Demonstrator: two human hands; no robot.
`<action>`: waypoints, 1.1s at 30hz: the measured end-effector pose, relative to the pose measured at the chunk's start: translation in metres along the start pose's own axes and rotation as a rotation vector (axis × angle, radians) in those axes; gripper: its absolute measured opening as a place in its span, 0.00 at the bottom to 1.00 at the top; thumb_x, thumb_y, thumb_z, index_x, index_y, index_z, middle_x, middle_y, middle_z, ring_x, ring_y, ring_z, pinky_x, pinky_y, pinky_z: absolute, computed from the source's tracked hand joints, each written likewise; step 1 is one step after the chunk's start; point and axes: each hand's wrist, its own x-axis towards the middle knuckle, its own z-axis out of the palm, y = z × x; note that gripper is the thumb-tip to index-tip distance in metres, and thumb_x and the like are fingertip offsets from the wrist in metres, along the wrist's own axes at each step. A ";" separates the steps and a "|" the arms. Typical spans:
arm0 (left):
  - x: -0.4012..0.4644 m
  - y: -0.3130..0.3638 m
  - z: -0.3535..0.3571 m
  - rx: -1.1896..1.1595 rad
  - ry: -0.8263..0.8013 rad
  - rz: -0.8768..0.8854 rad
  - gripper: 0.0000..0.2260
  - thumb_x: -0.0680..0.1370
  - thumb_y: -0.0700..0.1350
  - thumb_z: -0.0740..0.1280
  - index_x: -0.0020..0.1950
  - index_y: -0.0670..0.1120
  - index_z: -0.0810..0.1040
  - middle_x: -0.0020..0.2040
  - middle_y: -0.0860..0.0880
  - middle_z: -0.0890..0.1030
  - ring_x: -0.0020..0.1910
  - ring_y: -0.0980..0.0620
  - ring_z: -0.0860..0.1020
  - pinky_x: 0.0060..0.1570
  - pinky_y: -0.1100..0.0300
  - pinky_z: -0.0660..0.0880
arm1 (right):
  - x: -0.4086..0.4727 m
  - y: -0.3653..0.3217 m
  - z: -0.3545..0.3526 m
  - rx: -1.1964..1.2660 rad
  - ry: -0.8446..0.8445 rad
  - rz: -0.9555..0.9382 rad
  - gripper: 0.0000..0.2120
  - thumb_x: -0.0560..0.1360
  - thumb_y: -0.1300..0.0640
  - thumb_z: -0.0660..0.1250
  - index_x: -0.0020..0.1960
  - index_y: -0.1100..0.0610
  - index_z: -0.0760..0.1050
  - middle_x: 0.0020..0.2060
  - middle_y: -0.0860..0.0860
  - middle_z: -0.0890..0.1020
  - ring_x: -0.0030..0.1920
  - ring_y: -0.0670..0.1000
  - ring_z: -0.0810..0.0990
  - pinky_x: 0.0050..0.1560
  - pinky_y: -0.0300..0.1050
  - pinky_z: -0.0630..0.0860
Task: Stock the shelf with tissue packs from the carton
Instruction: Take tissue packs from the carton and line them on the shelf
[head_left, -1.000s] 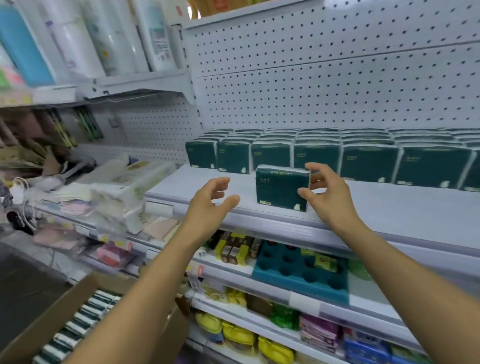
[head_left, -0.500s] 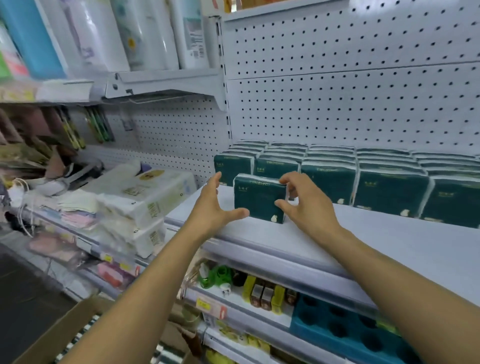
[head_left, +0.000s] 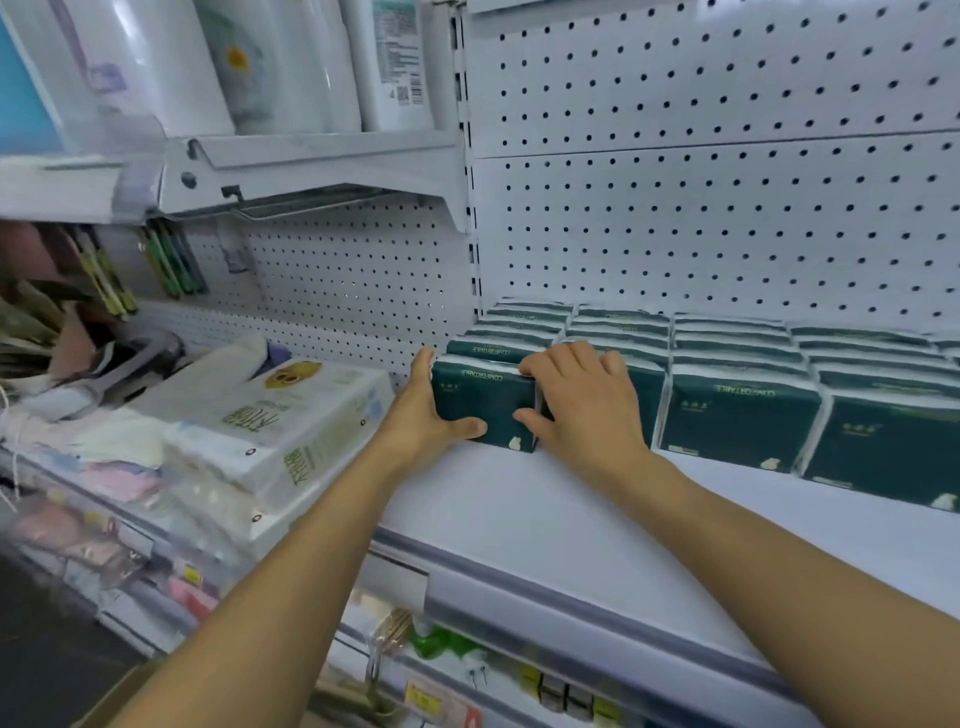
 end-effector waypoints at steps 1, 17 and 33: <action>0.005 -0.001 0.000 0.001 -0.007 0.002 0.49 0.69 0.39 0.79 0.79 0.52 0.50 0.65 0.54 0.76 0.65 0.52 0.74 0.62 0.58 0.73 | 0.001 0.001 0.003 -0.014 0.020 0.007 0.22 0.62 0.46 0.80 0.51 0.54 0.77 0.45 0.50 0.79 0.48 0.54 0.73 0.47 0.47 0.60; 0.038 -0.013 0.010 -0.016 0.010 0.082 0.41 0.68 0.38 0.79 0.74 0.55 0.60 0.62 0.54 0.77 0.62 0.52 0.76 0.64 0.48 0.74 | -0.003 0.007 0.005 -0.097 -0.065 0.062 0.32 0.62 0.45 0.79 0.61 0.55 0.74 0.58 0.51 0.78 0.61 0.55 0.76 0.65 0.53 0.61; -0.036 -0.012 -0.036 0.617 0.309 0.504 0.34 0.79 0.62 0.62 0.79 0.48 0.59 0.76 0.47 0.66 0.76 0.46 0.62 0.75 0.45 0.58 | -0.019 -0.049 -0.037 0.024 0.065 0.103 0.23 0.77 0.45 0.57 0.68 0.52 0.74 0.66 0.54 0.76 0.63 0.58 0.75 0.61 0.57 0.71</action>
